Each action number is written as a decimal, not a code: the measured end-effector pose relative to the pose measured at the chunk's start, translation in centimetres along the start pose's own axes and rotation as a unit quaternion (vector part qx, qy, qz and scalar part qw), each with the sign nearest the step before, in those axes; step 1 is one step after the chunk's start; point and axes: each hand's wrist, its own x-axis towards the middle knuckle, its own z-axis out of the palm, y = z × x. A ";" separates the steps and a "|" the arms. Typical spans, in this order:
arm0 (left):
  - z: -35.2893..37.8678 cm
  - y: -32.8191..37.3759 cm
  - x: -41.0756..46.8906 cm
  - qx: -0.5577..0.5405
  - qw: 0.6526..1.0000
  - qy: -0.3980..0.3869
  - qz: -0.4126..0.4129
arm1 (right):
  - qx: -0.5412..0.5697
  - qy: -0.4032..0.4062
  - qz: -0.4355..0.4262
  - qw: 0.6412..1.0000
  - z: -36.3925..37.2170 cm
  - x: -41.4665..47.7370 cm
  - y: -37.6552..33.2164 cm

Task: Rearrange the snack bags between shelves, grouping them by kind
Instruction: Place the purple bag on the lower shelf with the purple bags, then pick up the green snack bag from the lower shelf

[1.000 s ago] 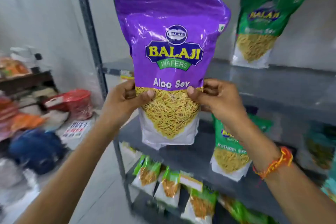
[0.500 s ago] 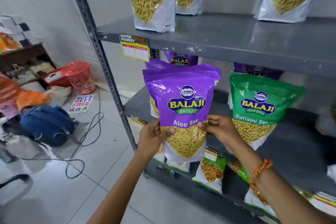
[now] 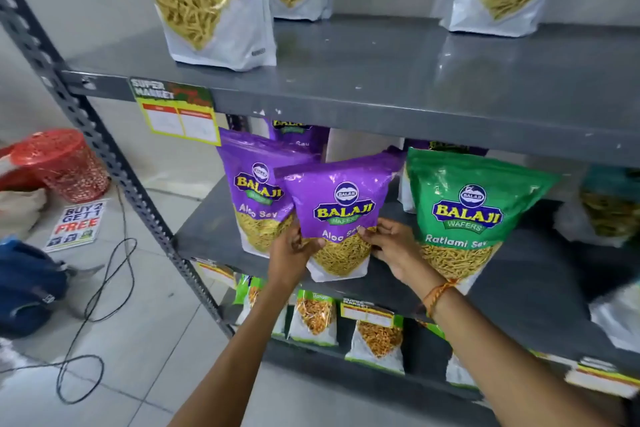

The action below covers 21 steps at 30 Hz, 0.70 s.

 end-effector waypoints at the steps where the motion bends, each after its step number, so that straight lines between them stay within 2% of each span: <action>1: 0.2 -0.4 0.2 0.004 1.000 -0.001 0.005 | 0.005 0.003 0.004 1.000 0.1 0.1 0.4; 4: 0.6 -0.2 0.0 0.000 1.000 -0.005 0.015 | 0.030 0.000 0.005 1.000 0.2 0.0 0.6; 7: 0.6 0.2 -0.5 -0.058 0.998 -0.013 0.014 | 0.016 0.019 -0.044 0.999 0.1 -0.7 0.0; 11: 1.2 2.3 -4.9 -0.067 0.990 0.115 0.054 | -0.063 0.069 -0.109 0.990 -1.1 -4.0 0.3; 13: 2.1 3.4 -6.6 -0.060 0.986 0.122 0.098 | -0.102 0.087 -0.138 0.981 -2.9 -5.9 0.0; 15: 3.5 3.4 -6.7 -0.039 0.991 0.074 0.103 | -0.112 0.142 -0.161 0.970 -5.6 -7.6 -0.6; 18: 6.6 3.5 -5.4 0.019 0.996 -0.017 0.080 | -0.062 0.308 -0.186 0.931 -10.1 -8.5 -0.7; 20: 9.6 3.4 -3.5 0.118 0.984 -0.118 0.060 | -0.053 0.382 -0.177 0.906 -12.9 -7.8 -0.1; 21: 11.2 3.0 -2.4 0.153 0.972 -0.177 0.030 | -0.053 0.385 -0.148 0.909 -14.1 -7.1 0.3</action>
